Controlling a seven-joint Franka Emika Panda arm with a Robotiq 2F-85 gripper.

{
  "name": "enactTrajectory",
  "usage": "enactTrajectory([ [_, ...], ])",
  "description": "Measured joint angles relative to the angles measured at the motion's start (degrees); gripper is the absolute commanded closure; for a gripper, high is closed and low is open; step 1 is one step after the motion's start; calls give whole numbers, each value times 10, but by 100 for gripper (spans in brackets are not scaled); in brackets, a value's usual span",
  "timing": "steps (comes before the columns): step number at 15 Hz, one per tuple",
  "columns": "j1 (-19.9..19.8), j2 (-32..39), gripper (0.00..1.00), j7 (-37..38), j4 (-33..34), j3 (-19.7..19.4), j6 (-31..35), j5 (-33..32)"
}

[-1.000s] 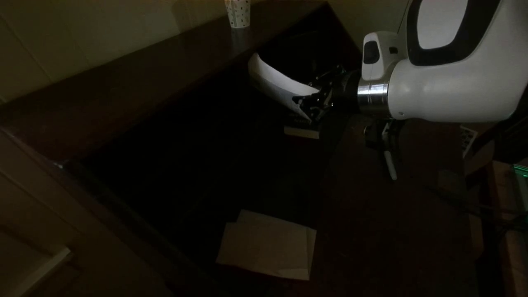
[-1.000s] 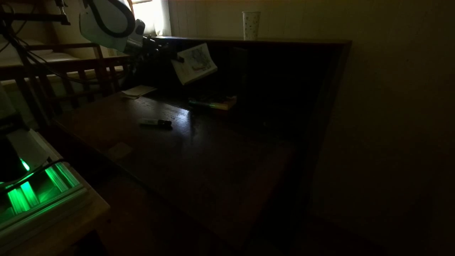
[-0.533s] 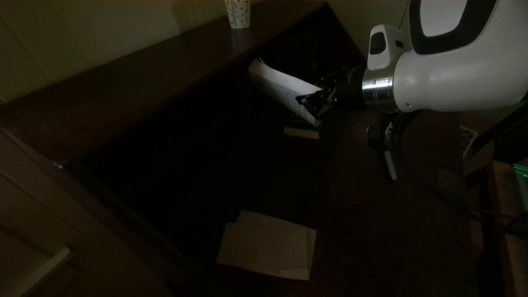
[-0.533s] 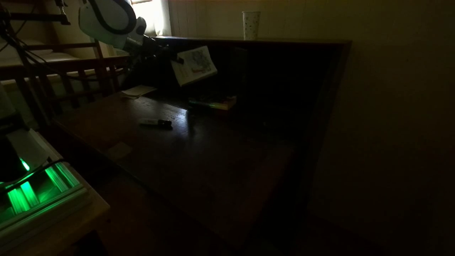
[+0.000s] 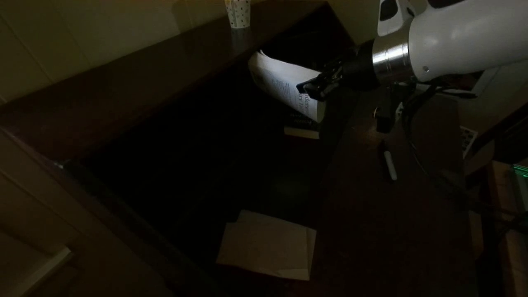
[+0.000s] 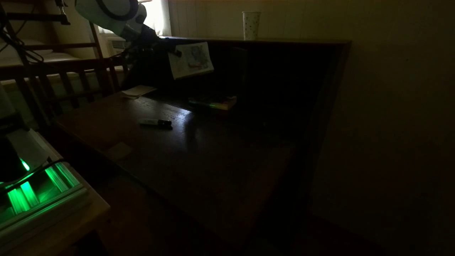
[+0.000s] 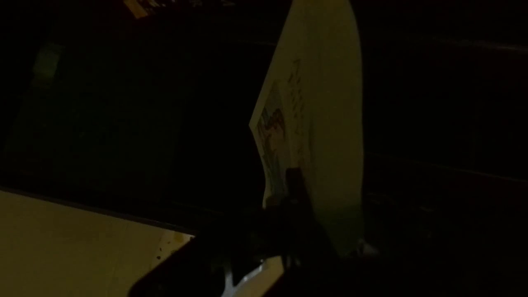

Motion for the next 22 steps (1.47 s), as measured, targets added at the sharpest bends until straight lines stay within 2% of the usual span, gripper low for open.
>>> enactTrajectory([
  [4,9,-8,94,-7,21,-49,60,0],
  [8,50,-12,94,-15,48,-121,115,0],
  [14,171,-16,94,-29,74,-263,202,0],
  [22,318,-24,94,-143,68,-487,225,0],
])
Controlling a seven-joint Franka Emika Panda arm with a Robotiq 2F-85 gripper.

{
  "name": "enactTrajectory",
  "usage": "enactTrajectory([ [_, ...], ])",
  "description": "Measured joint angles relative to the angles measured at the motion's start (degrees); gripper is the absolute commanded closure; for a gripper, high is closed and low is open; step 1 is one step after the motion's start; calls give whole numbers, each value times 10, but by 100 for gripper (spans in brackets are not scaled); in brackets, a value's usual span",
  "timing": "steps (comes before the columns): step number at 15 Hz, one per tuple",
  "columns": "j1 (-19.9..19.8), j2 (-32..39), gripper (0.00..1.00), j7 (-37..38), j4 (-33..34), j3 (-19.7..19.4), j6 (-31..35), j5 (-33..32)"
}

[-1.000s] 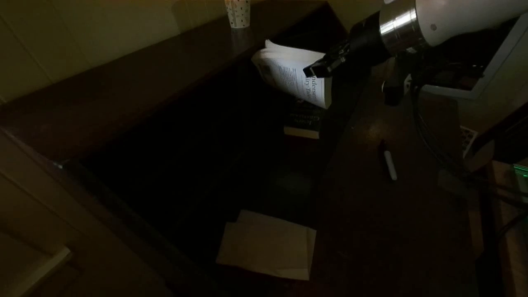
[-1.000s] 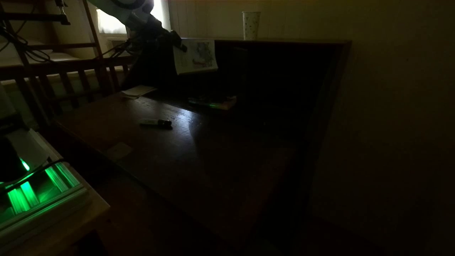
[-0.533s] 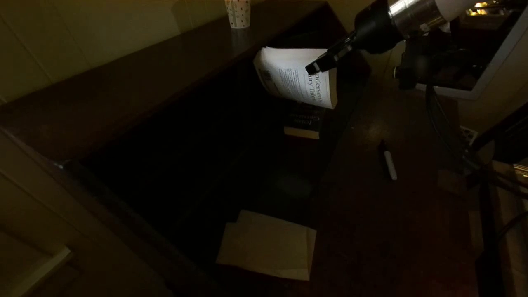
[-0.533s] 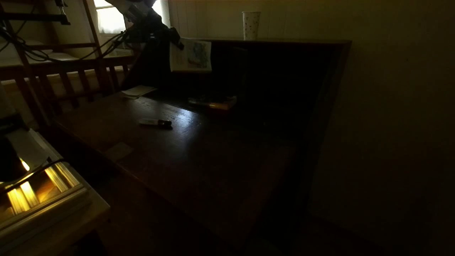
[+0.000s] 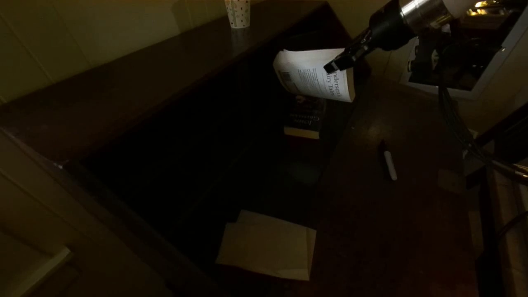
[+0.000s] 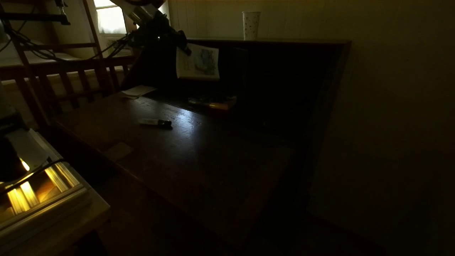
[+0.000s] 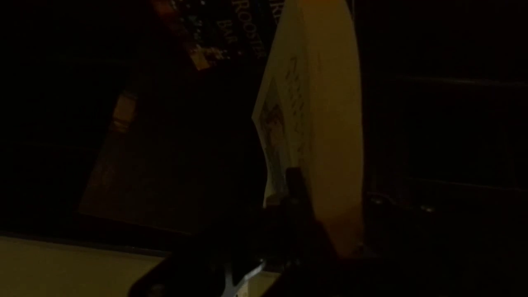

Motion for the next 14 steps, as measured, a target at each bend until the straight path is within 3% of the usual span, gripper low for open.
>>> enactTrajectory([
  [2,49,-12,94,-31,-4,-66,-3,0],
  [3,79,-23,75,-46,-7,-102,-9,0],
  [4,89,-27,75,-50,-9,-116,-10,0],
  [8,84,-19,75,-48,-9,-108,-10,0],
  [9,84,-18,94,-48,-9,-107,-10,0],
  [14,98,-19,94,-47,-8,-117,-10,0],
])
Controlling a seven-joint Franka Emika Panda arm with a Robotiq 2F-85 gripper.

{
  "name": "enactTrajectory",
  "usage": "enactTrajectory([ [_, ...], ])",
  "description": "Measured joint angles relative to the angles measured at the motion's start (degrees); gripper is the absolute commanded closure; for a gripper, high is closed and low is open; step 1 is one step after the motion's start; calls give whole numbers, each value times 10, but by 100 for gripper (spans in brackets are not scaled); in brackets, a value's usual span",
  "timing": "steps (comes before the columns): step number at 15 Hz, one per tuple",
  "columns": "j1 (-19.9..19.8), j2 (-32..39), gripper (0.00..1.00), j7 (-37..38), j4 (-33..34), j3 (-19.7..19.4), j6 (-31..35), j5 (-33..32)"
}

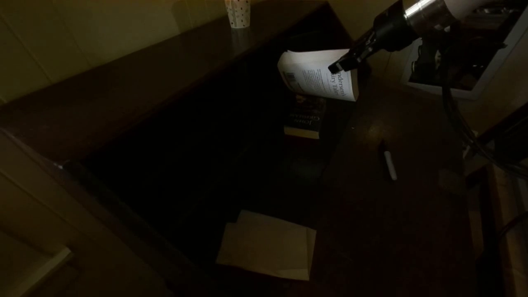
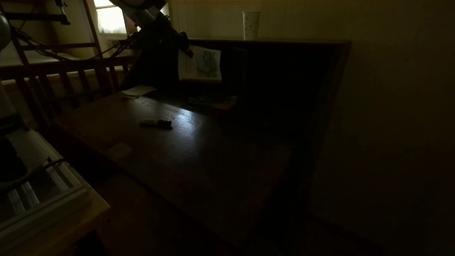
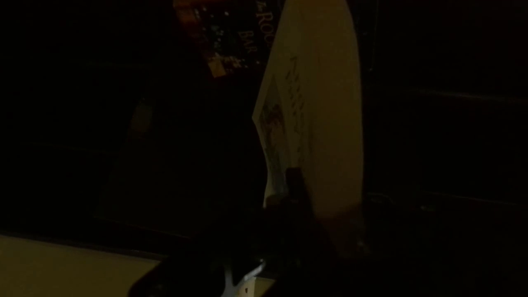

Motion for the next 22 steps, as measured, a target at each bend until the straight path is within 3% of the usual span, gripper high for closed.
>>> enactTrajectory([
  [4,68,-10,94,0,9,-53,1,0],
  [8,152,-17,94,-2,17,-140,2,0],
  [13,270,-35,94,-28,29,-278,1,0],
  [19,458,-101,94,-99,66,-465,-15,0],
  [22,537,-145,94,-129,98,-536,-30,0],
])
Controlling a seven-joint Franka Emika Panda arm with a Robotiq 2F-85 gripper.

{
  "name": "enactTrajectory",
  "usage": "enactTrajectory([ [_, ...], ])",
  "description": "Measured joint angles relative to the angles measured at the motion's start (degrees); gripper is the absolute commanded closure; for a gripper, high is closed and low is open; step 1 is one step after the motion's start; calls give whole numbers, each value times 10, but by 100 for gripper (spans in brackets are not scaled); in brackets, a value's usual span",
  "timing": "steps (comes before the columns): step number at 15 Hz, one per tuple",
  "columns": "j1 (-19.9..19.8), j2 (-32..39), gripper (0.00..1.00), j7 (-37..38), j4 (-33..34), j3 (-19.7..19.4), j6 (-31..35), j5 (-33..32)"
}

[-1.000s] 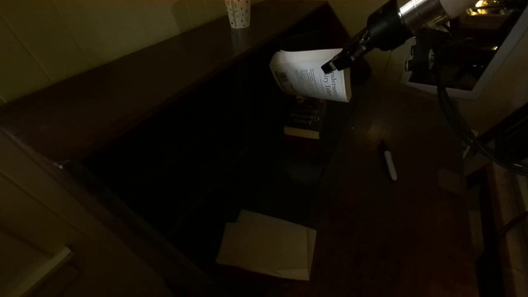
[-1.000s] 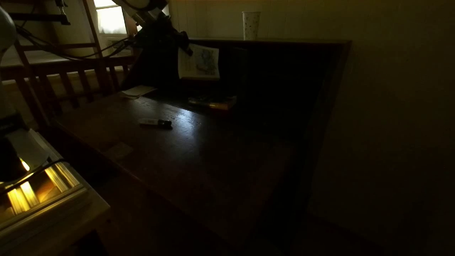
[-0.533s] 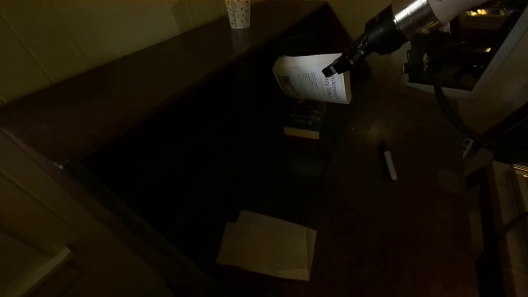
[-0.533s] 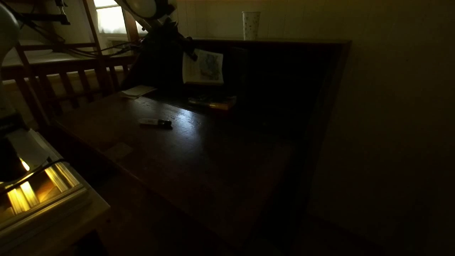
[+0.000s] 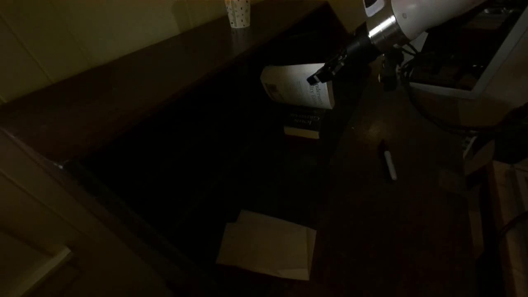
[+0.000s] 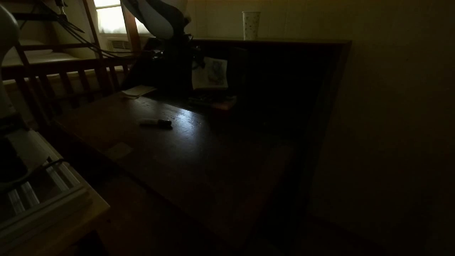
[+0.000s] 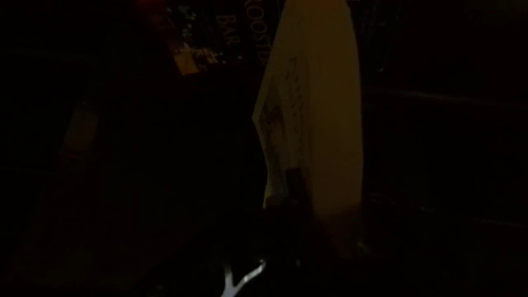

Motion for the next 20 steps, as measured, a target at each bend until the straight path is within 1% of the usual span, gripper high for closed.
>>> enactTrajectory([
  [3,54,-41,94,-23,42,-43,-4,0],
  [5,78,-67,94,-35,68,-58,-5,0],
  [6,83,-81,94,-58,78,-59,-7,15],
  [11,76,-168,94,-235,100,-37,-40,130],
  [14,61,-226,94,-337,101,-10,-73,188],
  [16,48,-269,94,-395,101,15,-104,212],
  [17,47,-285,94,-401,104,18,-106,213],
  [20,56,-307,94,-398,113,10,-106,213],
])
